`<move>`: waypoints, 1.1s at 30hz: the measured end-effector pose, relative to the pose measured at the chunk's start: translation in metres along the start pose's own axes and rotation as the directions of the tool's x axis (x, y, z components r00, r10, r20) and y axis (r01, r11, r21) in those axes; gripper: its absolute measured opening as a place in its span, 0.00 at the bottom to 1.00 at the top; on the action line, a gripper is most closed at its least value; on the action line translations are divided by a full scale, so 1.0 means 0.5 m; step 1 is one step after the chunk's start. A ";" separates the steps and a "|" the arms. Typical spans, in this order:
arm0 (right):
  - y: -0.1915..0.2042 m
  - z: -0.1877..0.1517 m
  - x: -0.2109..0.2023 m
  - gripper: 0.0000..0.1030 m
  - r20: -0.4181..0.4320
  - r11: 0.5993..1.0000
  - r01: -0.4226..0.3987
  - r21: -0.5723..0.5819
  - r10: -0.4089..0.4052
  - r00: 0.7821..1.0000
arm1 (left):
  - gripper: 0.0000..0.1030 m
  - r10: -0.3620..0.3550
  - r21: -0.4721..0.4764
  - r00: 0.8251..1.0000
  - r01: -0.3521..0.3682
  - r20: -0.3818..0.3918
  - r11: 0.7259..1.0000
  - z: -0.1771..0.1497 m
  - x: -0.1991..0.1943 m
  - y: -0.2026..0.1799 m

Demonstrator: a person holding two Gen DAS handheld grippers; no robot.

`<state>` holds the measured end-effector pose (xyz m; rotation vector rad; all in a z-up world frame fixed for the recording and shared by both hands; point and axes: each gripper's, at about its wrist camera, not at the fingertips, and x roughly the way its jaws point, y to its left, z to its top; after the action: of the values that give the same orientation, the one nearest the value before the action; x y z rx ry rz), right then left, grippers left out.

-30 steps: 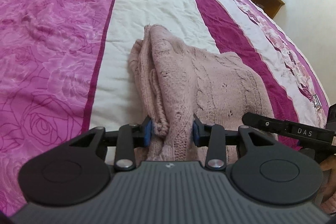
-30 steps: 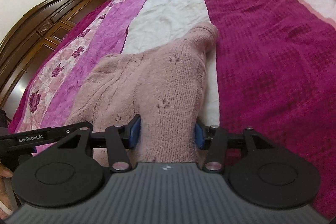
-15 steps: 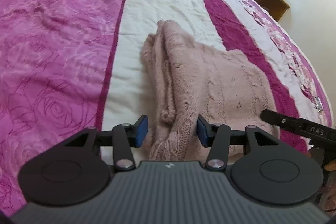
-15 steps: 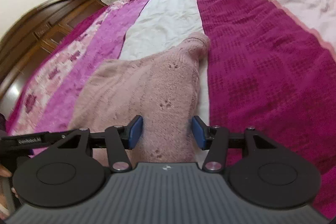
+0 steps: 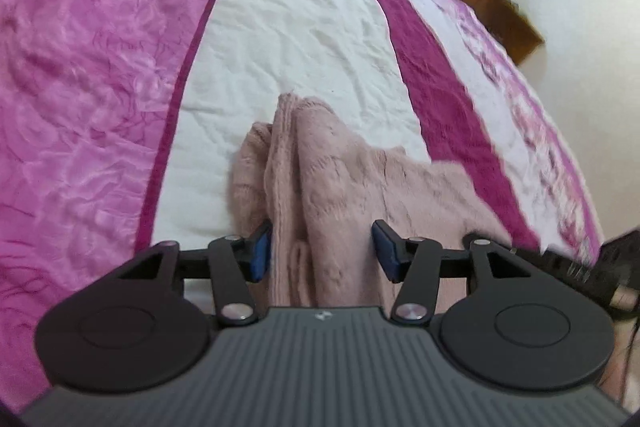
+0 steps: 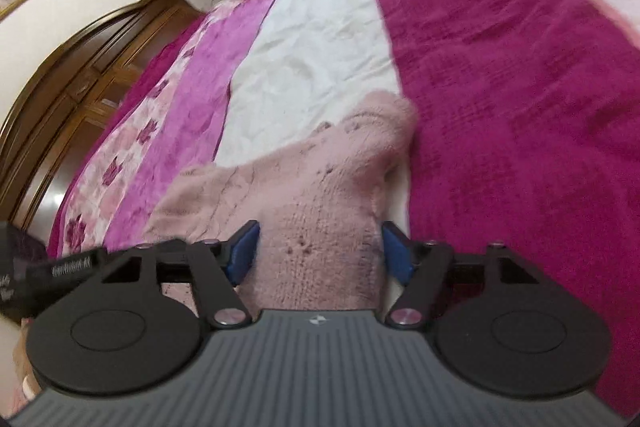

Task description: Fold small clothes

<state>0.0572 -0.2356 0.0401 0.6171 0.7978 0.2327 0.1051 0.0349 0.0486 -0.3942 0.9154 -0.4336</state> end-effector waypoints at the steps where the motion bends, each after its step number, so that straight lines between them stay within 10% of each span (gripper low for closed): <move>1: 0.011 0.001 0.006 0.48 0.009 0.999 0.016 -0.029 -0.016 1.000 | 0.45 -0.003 -0.004 1.000 0.003 0.016 1.000 0.001 0.000 0.003; 2: 0.026 0.004 0.008 0.46 0.018 0.997 0.023 -0.074 -0.022 1.000 | 0.29 -0.005 0.004 0.999 0.005 0.038 1.000 -0.001 -0.004 0.004; 9: 0.188 0.010 0.010 0.42 0.117 0.867 0.135 -0.480 -0.090 0.989 | 0.24 0.144 0.071 0.973 -0.159 0.181 0.985 -0.011 -0.040 0.004; 13: 0.139 0.015 0.065 0.44 0.069 0.891 0.247 -0.381 -0.239 0.969 | 0.24 0.130 0.019 0.982 -0.134 0.137 0.991 -0.002 -0.020 0.029; 33: 0.131 -0.077 -0.142 0.57 0.175 0.963 0.164 -0.215 -0.127 0.976 | 0.28 0.163 0.124 0.978 -0.179 0.131 0.976 -0.052 -0.142 -0.045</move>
<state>-0.0174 -0.1965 0.1012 0.3530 0.6473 0.1351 0.0414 0.0491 0.0931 -0.2122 0.7904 -0.3079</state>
